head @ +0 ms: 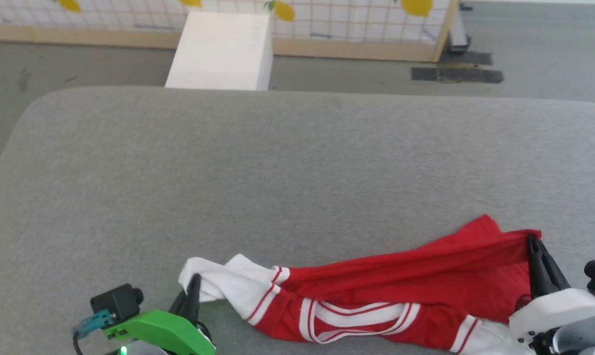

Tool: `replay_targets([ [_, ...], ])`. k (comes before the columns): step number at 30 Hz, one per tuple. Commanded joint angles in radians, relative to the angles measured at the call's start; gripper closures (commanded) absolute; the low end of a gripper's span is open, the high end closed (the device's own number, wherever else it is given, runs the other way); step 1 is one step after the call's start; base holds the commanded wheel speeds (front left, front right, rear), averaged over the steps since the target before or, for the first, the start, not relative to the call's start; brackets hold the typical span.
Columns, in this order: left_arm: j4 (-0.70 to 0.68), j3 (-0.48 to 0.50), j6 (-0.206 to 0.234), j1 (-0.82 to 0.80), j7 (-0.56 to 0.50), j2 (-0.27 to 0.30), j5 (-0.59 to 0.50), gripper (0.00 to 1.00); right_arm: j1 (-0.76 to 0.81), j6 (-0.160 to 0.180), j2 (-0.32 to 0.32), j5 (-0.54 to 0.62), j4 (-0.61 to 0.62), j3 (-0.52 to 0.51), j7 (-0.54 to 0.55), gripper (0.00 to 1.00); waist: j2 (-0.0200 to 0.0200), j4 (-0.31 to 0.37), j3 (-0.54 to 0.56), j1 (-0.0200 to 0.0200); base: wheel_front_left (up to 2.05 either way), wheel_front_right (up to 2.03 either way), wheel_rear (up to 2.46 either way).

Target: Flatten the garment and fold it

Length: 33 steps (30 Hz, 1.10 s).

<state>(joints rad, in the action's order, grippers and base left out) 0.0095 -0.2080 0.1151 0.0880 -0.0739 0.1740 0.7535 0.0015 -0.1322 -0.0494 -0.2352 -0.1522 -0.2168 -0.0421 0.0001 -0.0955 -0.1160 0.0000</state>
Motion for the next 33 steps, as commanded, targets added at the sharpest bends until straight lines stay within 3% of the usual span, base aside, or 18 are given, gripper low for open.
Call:
replay_targets([
  [1,-0.012,0.006,0.002,-0.003,0.017,0.018,-0.024,1.00,0.017,0.002,-0.001,0.005,0.035,-0.001,0.013,1.00,-0.0001,0.052,0.044,0.0000,0.00,0.00,0.00],
  [12,-0.138,0.026,-0.026,-0.176,0.072,0.123,-0.137,1.00,-0.018,0.002,-0.029,0.153,0.355,0.013,0.213,1.00,-0.0001,0.120,0.073,0.0000,0.00,0.00,0.00],
  [15,-0.181,0.028,-0.044,-0.284,0.067,0.159,-0.171,1.00,-0.082,0.002,-0.101,0.164,0.424,0.020,0.271,1.00,-0.0001,0.124,0.063,0.0000,0.00,0.00,0.00],
  [16,-0.205,0.026,-0.057,-0.361,0.059,0.182,-0.194,1.00,-0.135,0.002,-0.157,0.165,0.453,0.026,0.307,1.00,-0.0001,0.124,0.057,0.0000,0.00,0.00,0.00],
  [20,-0.233,0.031,-0.085,-0.516,0.037,0.205,-0.201,1.00,-0.249,0.002,-0.247,0.171,0.510,0.058,0.388,1.00,-0.0001,0.127,0.040,0.0000,0.00,0.00,0.00],
  [29,-0.172,0.067,-0.138,-0.869,-0.035,0.213,-0.117,1.00,-0.593,0.002,-0.394,0.110,0.436,0.164,0.524,1.00,-0.0001,0.140,-0.069,0.0000,0.00,0.00,0.00],
  [33,-0.082,0.087,-0.145,-1.032,-0.057,0.221,-0.100,1.00,-0.774,0.002,-0.412,0.094,0.338,0.231,0.552,1.00,-0.0001,0.149,-0.157,0.0000,0.00,0.00,0.00],
])
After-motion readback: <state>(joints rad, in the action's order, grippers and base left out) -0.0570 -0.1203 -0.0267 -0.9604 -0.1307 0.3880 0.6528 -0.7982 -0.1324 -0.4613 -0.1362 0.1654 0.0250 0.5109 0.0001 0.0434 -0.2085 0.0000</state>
